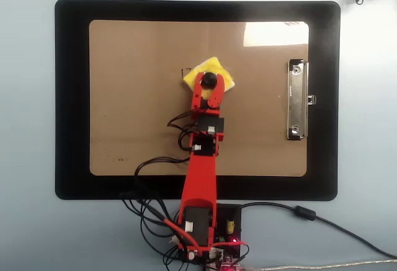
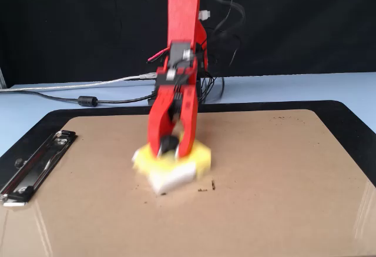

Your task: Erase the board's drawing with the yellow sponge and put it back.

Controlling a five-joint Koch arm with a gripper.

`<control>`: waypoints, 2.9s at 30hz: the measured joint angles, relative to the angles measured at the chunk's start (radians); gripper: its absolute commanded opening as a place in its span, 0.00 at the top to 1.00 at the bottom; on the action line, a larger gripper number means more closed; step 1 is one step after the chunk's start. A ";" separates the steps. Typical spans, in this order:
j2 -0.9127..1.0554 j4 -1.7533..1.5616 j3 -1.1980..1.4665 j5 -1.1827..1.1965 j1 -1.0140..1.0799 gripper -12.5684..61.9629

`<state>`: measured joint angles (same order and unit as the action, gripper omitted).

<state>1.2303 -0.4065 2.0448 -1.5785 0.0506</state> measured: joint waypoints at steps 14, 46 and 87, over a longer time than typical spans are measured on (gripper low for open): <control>0.193 -0.012 0.339 0.005 -0.048 0.94; 0.115 0.043 0.173 -0.057 -0.287 0.94; 0.434 0.583 0.026 -0.273 -0.523 0.94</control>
<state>1.6644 0.1764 2.0709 -1.8515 -0.4725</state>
